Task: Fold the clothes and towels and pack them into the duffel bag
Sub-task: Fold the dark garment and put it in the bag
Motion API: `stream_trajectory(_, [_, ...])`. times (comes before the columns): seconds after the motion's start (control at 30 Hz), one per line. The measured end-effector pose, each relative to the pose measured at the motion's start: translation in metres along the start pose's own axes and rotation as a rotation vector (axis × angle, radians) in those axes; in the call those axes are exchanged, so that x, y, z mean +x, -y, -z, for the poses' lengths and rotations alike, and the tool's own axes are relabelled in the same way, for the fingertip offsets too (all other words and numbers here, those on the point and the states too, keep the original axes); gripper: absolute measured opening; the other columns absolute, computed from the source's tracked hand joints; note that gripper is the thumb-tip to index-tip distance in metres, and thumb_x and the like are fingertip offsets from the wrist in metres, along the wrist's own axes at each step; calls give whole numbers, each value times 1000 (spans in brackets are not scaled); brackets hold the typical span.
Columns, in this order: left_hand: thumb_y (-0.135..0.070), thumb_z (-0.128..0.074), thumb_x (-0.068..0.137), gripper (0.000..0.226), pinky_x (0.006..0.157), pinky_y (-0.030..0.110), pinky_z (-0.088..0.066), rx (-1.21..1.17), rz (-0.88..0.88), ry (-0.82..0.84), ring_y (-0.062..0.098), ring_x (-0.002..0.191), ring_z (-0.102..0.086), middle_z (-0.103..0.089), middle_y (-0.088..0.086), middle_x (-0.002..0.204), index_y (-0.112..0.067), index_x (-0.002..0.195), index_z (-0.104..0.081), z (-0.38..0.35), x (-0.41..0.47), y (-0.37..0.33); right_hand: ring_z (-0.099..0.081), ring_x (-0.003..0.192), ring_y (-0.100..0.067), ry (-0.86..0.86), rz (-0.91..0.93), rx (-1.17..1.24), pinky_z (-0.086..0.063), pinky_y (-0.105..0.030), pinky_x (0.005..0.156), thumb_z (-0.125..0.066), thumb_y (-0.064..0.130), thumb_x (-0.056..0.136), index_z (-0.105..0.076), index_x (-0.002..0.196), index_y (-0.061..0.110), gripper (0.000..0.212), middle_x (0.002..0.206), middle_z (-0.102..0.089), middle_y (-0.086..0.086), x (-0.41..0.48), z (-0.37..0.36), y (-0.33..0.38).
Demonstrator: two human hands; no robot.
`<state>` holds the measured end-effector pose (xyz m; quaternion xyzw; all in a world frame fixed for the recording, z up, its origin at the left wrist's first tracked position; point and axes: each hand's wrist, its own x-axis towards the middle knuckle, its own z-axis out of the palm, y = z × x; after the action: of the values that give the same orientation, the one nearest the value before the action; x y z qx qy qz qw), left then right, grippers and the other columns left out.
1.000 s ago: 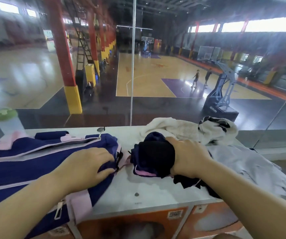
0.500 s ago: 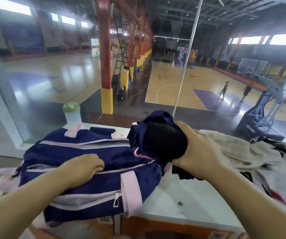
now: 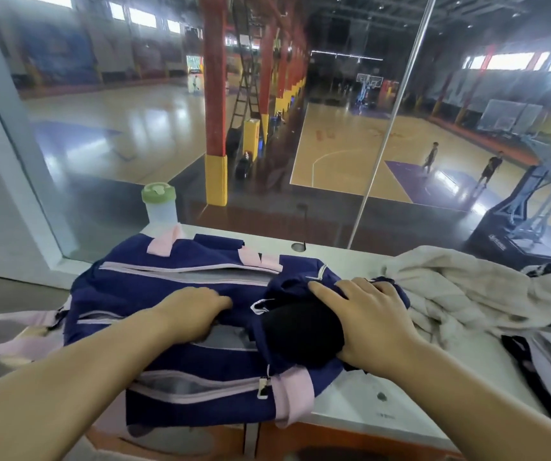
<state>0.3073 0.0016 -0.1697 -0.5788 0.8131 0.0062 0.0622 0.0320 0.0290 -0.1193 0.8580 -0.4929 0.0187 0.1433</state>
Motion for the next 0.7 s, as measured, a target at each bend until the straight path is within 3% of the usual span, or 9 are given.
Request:
stream_trajectory(0.13, [-25, -50, 89, 17, 80, 32, -46, -258, 17, -23, 18, 91, -57, -67, -4, 102, -25, 96, -66, 11, 6, -1, -63, 78, -28, -57, 4, -63, -52, -46, 63, -83, 36, 28, -53, 117, 30, 94, 86, -66, -1, -2, -4, -10])
stream_trajectory(0.4, [-24, -54, 92, 20, 78, 30, -43, -436, 70, -223, 18, 89, -60, -70, -1, 95, -14, 92, -71, 49, 16, -2, -61, 94, -26, -82, 194, -149, -51, -46, 79, -84, 36, 42, -46, 127, 33, 93, 105, -65, 2, -3, 35, -15])
stream_trajectory(0.57, [-26, -56, 90, 17, 75, 28, -41, -492, 105, -386, 17, 87, -60, -68, -3, 88, -19, 92, -72, 91, 19, 11, -59, 81, -30, -41, 328, -126, -48, -44, 69, -80, 32, 43, -42, 126, 26, 91, 94, -64, -5, 6, 50, 17])
stream_trajectory(0.63, [-23, -57, 90, 17, 77, 27, -41, -490, 75, -441, 17, 88, -61, -71, -1, 92, -18, 93, -72, 108, 16, 12, -58, 75, -31, 42, 325, -133, -40, -41, 61, -78, 32, 46, -35, 124, 19, 90, 88, -63, -7, 14, 54, 32])
stream_trajectory(0.7, [-22, -57, 90, 16, 78, 24, -39, -467, 46, -487, 15, 88, -61, -71, -3, 92, -17, 93, -72, 120, 11, 13, -57, 79, -32, 69, 292, -126, -29, -39, 61, -71, 26, 61, -17, 124, 13, 84, 92, -59, -10, 25, 56, 46])
